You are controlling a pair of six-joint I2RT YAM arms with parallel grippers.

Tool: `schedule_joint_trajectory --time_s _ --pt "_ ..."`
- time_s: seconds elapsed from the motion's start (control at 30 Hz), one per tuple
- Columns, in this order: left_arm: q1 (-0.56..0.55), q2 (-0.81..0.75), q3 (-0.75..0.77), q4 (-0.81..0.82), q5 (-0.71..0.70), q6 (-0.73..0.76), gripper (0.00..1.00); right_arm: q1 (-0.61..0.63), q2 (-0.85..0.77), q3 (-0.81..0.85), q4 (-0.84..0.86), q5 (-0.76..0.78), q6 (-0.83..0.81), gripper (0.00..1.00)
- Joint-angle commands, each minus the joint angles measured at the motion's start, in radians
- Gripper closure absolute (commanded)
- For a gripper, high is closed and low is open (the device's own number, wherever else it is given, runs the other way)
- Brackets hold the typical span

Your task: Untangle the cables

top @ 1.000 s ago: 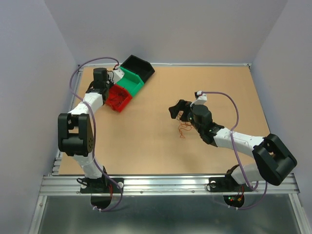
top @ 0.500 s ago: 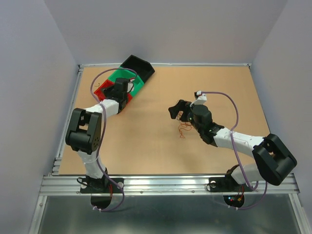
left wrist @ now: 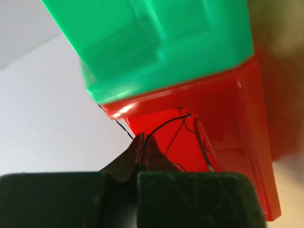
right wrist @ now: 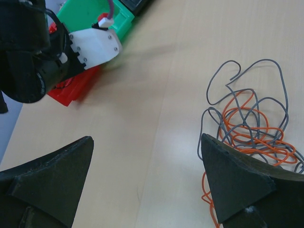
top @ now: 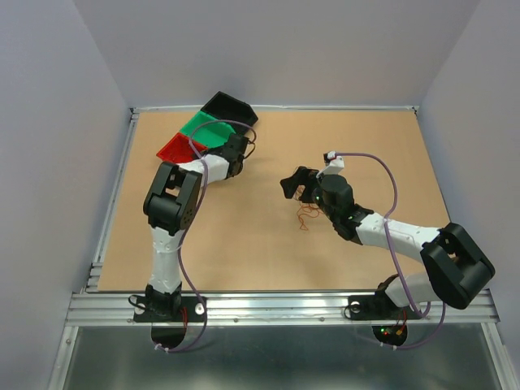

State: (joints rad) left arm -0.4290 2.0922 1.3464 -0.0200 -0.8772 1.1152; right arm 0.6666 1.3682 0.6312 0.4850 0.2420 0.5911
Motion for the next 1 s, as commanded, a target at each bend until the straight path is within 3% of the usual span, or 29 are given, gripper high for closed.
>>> schedule_joint_trajectory --time_s 0.0,0.2,0.37,0.53,0.7,0.97 --pt "0.021 -0.014 0.134 -0.271 0.160 -0.113 1.00 0.001 -0.018 -0.010 0.056 -0.012 -0.008 0.00" --pt "0.110 0.020 0.279 -0.449 0.420 -0.144 1.00 -0.001 -0.027 -0.013 0.055 -0.013 -0.007 0.00" --pt "0.177 0.078 0.315 -0.578 0.532 -0.129 1.00 -0.001 -0.027 -0.013 0.056 -0.015 -0.005 0.00" --pt "0.217 0.095 0.312 -0.581 0.630 -0.133 1.00 -0.001 -0.021 -0.011 0.055 -0.013 -0.008 0.00" --pt "0.228 -0.004 0.277 -0.492 0.681 -0.138 0.83 -0.001 -0.008 -0.007 0.055 -0.013 -0.010 0.00" --pt "0.234 -0.185 0.316 -0.497 0.782 -0.169 0.62 -0.001 -0.012 -0.010 0.055 -0.013 -0.008 0.00"
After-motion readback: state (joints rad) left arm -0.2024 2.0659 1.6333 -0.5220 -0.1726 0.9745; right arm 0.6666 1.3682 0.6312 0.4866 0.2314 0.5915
